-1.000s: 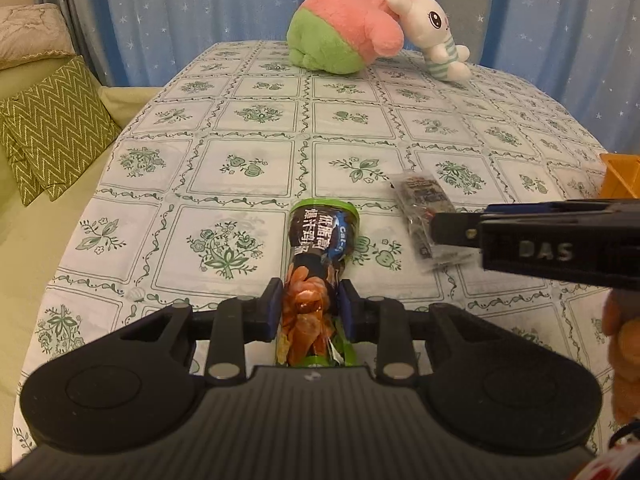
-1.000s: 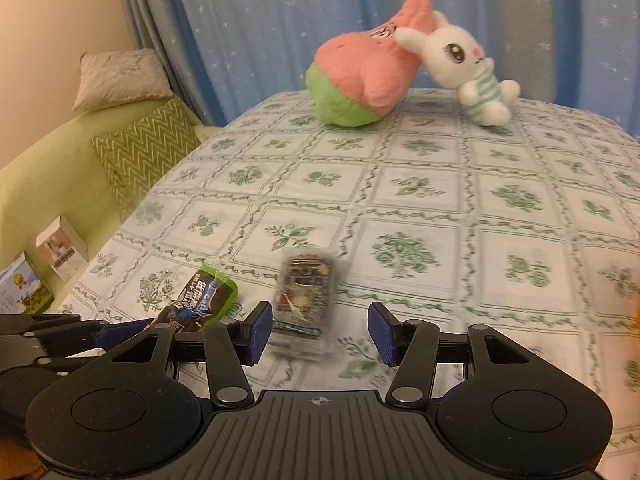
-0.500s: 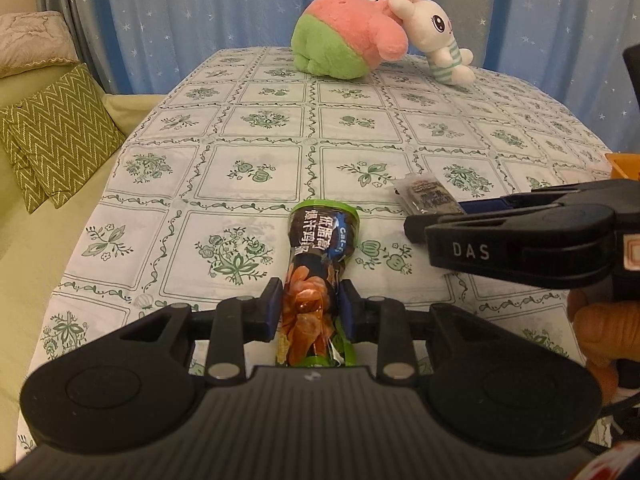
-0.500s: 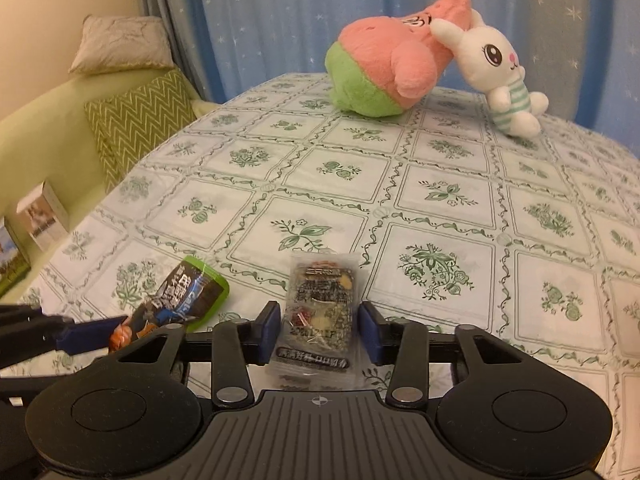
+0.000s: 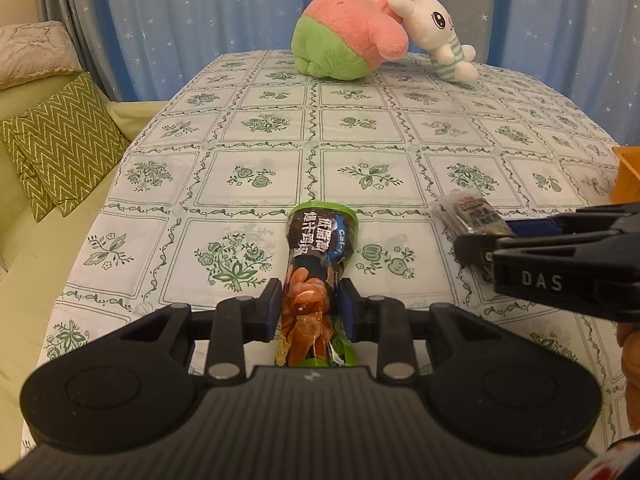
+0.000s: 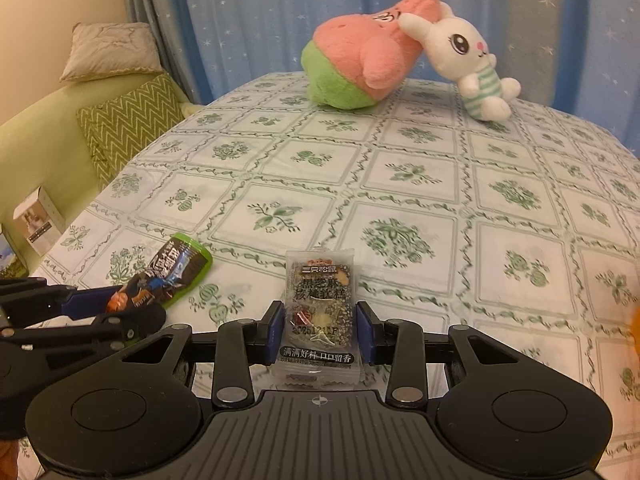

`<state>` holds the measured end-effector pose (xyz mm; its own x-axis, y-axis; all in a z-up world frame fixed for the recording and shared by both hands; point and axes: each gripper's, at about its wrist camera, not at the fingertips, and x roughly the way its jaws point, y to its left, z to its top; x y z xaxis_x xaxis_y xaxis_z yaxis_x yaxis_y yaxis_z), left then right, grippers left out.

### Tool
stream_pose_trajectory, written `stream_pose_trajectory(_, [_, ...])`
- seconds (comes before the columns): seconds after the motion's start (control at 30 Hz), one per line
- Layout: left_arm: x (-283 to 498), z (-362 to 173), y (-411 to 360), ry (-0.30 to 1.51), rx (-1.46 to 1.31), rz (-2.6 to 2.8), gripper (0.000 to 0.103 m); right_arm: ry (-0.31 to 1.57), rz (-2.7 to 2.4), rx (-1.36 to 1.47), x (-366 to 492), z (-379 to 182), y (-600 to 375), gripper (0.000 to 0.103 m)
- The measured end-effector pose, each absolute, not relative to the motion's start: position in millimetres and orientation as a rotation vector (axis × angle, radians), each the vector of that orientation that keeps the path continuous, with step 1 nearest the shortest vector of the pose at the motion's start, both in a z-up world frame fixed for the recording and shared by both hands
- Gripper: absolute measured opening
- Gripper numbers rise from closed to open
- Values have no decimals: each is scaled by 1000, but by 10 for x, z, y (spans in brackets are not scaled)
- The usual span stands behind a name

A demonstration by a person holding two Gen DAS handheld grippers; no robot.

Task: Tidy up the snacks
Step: 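Carry both held snacks over the orange tray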

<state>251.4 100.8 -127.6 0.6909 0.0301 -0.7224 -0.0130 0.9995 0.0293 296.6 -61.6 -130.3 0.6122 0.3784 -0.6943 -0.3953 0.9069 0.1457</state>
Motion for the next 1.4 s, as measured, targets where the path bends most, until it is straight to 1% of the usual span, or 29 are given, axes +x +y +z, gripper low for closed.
stream_pose_trajectory(0.5, [2285, -1161, 744, 820, -4, 9, 26, 820, 396, 8, 2615, -1219, -964, 38])
stream_pose_trajectory(1.4, [1030, -335, 60, 779, -68, -58, 26, 769, 257, 92, 1213, -435, -1888, 38])
